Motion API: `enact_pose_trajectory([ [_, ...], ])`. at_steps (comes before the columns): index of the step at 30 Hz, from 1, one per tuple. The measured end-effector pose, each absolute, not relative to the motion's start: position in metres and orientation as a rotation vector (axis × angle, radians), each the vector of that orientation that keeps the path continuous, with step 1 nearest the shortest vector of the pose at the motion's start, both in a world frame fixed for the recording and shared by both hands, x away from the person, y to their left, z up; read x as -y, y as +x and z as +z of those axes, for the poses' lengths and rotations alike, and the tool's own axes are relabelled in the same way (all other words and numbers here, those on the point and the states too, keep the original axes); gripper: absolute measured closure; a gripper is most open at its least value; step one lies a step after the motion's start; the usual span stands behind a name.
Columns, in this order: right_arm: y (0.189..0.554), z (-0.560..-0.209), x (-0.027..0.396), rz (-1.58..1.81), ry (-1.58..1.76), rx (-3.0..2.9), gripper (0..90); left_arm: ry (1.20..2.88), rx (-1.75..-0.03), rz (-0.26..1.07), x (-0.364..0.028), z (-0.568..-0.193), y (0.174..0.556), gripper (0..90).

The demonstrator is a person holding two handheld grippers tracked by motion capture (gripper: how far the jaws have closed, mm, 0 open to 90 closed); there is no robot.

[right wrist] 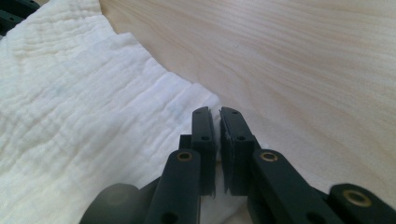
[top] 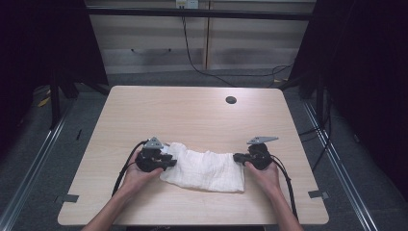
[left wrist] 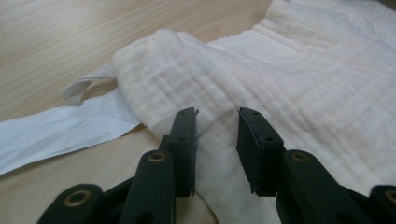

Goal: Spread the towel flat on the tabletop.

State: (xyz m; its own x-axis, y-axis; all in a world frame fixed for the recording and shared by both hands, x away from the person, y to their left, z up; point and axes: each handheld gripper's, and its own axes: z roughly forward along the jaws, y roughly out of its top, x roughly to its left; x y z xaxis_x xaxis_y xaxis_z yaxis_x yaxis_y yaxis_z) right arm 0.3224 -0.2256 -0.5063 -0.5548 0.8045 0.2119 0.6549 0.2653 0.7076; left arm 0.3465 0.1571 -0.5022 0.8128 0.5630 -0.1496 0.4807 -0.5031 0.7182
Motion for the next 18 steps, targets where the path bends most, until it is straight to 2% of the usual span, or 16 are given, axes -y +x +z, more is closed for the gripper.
enact_pose_trajectory([
  [11, 0.325, -0.509, 0.221, 1.206, 1.380, -2.337, 85.2, 2.239, -0.747, 0.161, -0.173, -0.499, 0.321, 65.7],
  [12, 0.325, -0.508, 0.219, 1.198, 1.368, -2.342, 85.2, 2.230, -0.743, 0.128, -0.176, -0.499, 0.316, 60.3],
  [14, 0.325, -0.508, 0.218, 1.197, 1.368, -2.343, 85.2, 2.228, -0.715, 0.090, -0.180, -0.499, 0.313, 54.9],
  [18, 0.326, -0.509, 0.216, 1.206, 1.363, -2.350, 85.3, 2.182, -0.734, 0.060, -0.188, -0.496, 0.317, 54.0],
])
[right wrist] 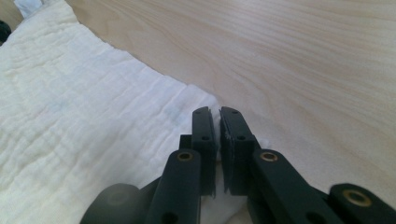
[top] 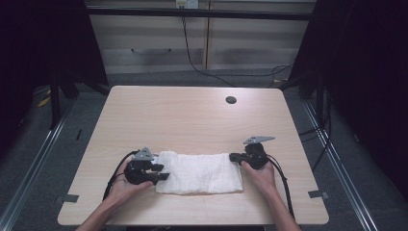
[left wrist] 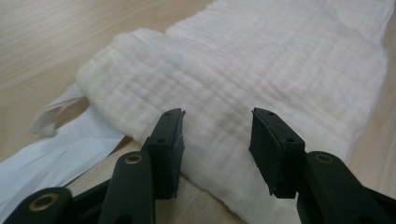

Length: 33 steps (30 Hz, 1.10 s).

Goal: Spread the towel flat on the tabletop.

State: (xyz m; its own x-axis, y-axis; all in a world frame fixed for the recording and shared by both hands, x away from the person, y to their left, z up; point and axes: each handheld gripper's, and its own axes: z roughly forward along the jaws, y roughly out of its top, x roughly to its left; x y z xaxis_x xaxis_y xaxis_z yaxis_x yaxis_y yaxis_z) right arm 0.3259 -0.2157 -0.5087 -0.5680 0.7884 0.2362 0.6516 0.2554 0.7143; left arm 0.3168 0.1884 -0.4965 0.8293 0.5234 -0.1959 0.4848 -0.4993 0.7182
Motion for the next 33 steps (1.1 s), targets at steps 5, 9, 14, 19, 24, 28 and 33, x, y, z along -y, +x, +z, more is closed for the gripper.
enact_pose_trajectory([
  [5, 0.328, -0.509, 0.213, 1.207, 1.345, -2.353, 85.3, 2.097, -0.813, 0.124, -0.196, -0.486, 0.337, 56.3],
  [9, 0.328, -0.509, 0.212, 1.204, 1.342, -2.354, 85.3, 2.067, -0.876, 0.125, -0.200, -0.491, 0.368, 58.0],
  [14, 0.328, -0.509, 0.213, 1.207, 1.331, -2.359, 85.3, 2.080, -0.894, 0.106, -0.200, -0.502, 0.374, 58.1],
  [19, 0.327, -0.508, 0.211, 1.193, 1.327, -2.358, 85.3, 2.103, -0.882, 0.111, -0.195, -0.503, 0.372, 63.2],
  [24, 0.328, -0.509, 0.213, 1.208, 1.329, -2.360, 85.3, 2.139, -0.881, 0.158, -0.191, -0.505, 0.371, 79.6],
  [28, 0.328, -0.509, 0.213, 1.207, 1.329, -2.358, 85.4, 2.129, -0.871, 0.142, -0.194, -0.506, 0.371, 85.9],
  [33, 0.327, -0.506, 0.215, 1.215, 1.343, -2.343, 85.4, 2.103, -0.870, 0.130, -0.199, -0.504, 0.370, 86.4],
])
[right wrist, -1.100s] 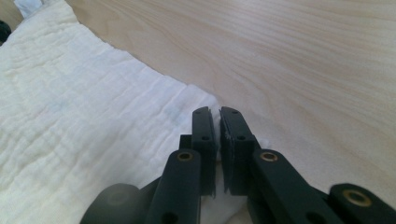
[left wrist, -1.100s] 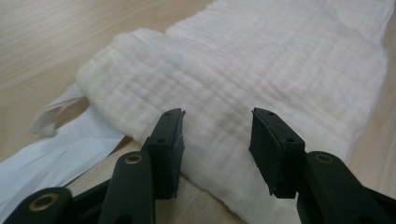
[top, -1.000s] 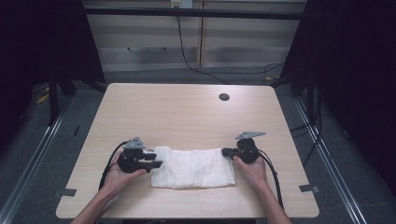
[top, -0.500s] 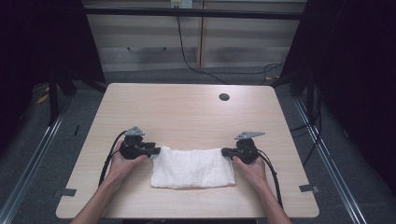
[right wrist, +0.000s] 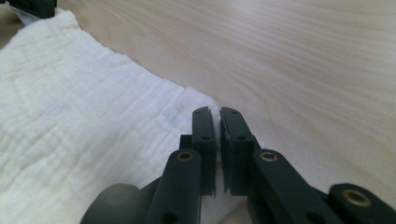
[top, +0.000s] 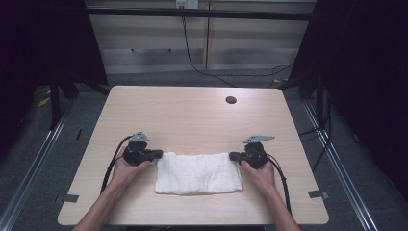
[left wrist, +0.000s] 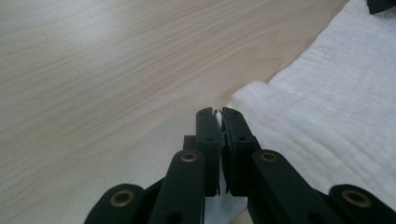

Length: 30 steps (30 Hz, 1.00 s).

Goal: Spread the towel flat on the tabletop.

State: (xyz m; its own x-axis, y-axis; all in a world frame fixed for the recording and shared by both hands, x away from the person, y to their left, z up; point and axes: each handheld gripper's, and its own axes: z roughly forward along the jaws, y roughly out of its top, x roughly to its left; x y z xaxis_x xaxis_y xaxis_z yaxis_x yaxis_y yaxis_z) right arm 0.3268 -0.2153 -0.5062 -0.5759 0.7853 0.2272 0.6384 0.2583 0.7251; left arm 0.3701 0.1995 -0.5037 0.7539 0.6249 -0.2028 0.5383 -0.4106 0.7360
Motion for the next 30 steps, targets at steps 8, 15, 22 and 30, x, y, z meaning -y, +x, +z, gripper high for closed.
enact_pose_trajectory([
  [8, 0.323, -0.492, 0.227, 1.315, 1.339, -2.280, 85.7, 2.031, -0.868, 0.131, -0.214, -0.491, 0.365, 86.5],
  [15, 0.323, -0.470, 0.227, 1.368, 1.288, -2.237, 85.8, 1.946, -0.879, 0.129, -0.214, -0.480, 0.365, 86.5],
  [22, 0.327, -0.461, 0.234, 1.375, 1.281, -2.214, 85.9, 1.898, -0.852, 0.143, -0.210, -0.463, 0.366, 86.5],
  [30, 0.335, -0.436, 0.242, 1.407, 1.251, -2.168, 86.0, 1.879, -0.838, 0.187, -0.208, -0.440, 0.373, 86.7],
])
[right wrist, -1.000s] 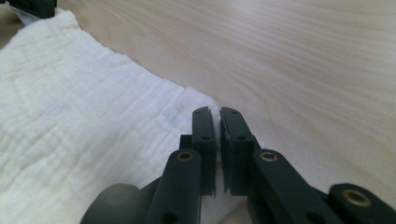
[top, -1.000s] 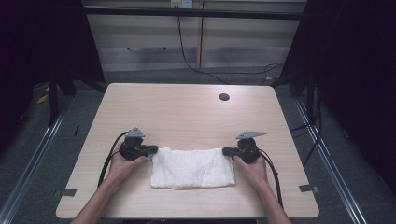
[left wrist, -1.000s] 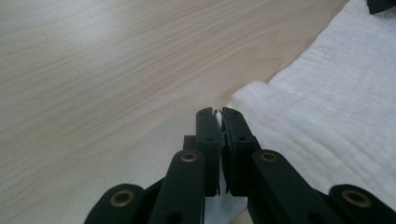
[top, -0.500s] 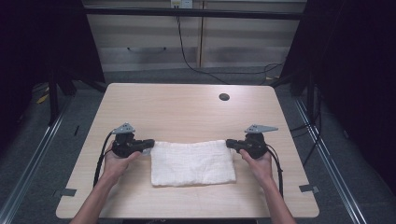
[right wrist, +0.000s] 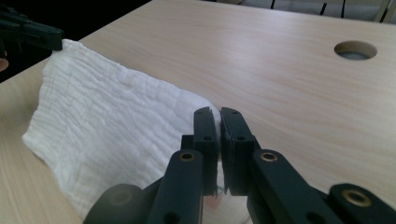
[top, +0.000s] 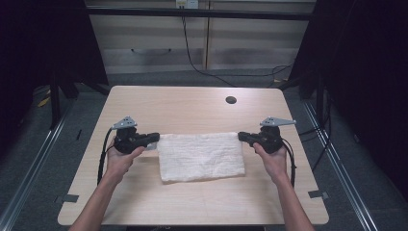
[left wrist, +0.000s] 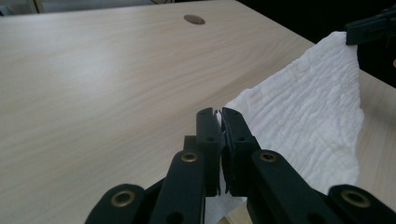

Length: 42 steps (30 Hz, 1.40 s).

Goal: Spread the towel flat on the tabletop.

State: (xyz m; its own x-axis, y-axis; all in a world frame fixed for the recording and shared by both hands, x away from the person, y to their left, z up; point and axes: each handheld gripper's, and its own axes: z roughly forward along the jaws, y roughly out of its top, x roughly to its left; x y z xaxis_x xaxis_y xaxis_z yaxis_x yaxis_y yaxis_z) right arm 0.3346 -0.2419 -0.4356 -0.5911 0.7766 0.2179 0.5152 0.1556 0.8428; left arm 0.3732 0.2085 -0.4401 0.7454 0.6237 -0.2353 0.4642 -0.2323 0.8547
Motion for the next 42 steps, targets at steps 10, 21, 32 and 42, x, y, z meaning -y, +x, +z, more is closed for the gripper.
enact_pose_trajectory([
  [10, 0.344, -0.407, 0.244, 1.441, 1.207, -2.120, 86.0, 1.835, -0.794, 0.274, -0.209, -0.394, 0.383, 86.7],
  [21, 0.366, -0.372, 0.245, 1.422, 1.182, -2.093, 86.1, 1.796, -0.806, 0.321, -0.209, -0.365, 0.404, 86.7],
  [32, 0.390, -0.323, 0.243, 1.413, 1.130, -2.035, 86.2, 1.714, -0.792, 0.363, -0.210, -0.334, 0.419, 86.7],
  [42, 0.386, -0.311, 0.240, 1.414, 1.102, -2.024, 86.2, 1.728, -0.734, 0.399, -0.207, -0.314, 0.417, 86.7],
])
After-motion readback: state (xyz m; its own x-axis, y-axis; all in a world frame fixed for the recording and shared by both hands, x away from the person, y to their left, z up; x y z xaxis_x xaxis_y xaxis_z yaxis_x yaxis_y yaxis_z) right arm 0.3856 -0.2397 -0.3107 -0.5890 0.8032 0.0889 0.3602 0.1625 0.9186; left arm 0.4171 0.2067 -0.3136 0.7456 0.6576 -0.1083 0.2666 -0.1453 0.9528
